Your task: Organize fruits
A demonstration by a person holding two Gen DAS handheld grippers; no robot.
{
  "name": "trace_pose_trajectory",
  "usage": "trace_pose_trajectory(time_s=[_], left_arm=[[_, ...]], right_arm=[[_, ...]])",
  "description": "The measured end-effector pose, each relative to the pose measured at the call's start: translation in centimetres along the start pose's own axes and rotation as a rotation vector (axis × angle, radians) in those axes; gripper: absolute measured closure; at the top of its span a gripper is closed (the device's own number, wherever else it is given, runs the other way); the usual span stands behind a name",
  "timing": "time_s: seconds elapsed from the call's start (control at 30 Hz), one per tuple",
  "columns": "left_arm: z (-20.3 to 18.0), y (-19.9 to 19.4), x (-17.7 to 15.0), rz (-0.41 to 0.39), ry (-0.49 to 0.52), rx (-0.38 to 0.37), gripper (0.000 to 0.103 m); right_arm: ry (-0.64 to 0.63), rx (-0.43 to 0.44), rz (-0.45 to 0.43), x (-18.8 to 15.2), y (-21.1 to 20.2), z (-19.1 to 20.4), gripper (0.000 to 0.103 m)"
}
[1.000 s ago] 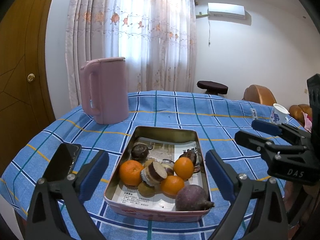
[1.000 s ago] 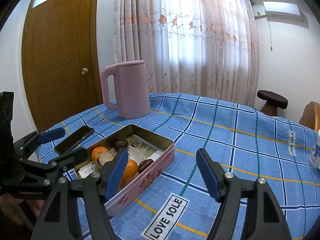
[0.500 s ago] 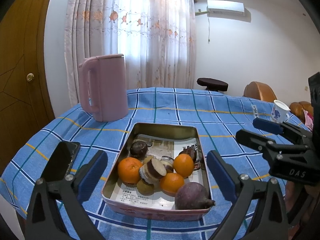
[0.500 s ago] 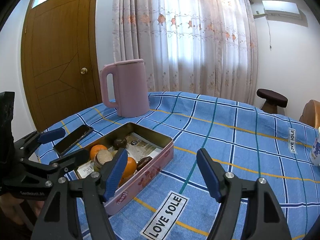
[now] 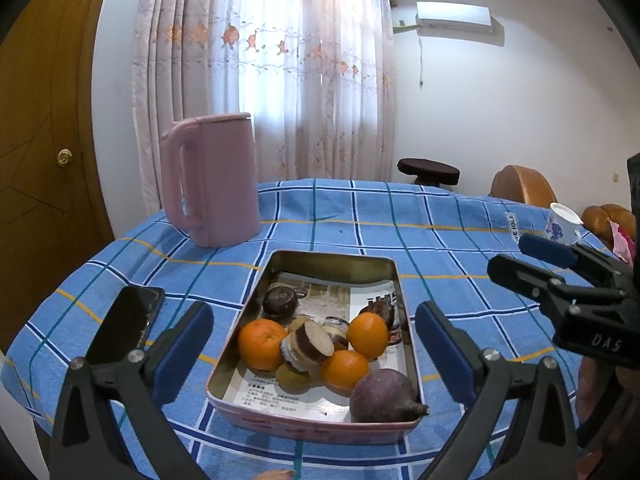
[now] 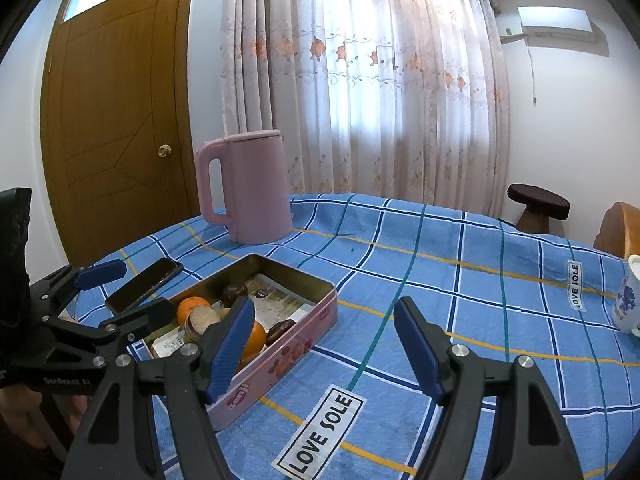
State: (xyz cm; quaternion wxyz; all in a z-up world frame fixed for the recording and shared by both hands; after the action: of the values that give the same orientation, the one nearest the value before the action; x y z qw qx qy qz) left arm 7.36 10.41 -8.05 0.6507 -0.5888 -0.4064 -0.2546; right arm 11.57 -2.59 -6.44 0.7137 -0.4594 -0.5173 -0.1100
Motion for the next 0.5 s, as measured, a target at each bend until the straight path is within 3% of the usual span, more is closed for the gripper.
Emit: trace_pose_trajectory(time_s=[0.5], left_arm=[[0.28, 0.68, -0.39, 0.028, -0.008, 0.027, 0.000]], right_arm=[[-0.017, -0.012, 0.005, -0.63, -0.07, -0.27, 0.029]])
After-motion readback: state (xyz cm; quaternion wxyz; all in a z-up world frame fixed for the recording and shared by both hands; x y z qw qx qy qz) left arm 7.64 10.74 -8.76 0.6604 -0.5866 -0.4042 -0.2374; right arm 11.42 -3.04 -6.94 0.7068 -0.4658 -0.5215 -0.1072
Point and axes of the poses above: each gripper's, at about its wrist camera, not at the fingertips, and y roughly the way its jaws point, z to its left, x to its top, the point moved 10 cm from there along y, roughly the way its jaws point, and after that the axes turned 7 degrees about z, right-handed, at the moved point
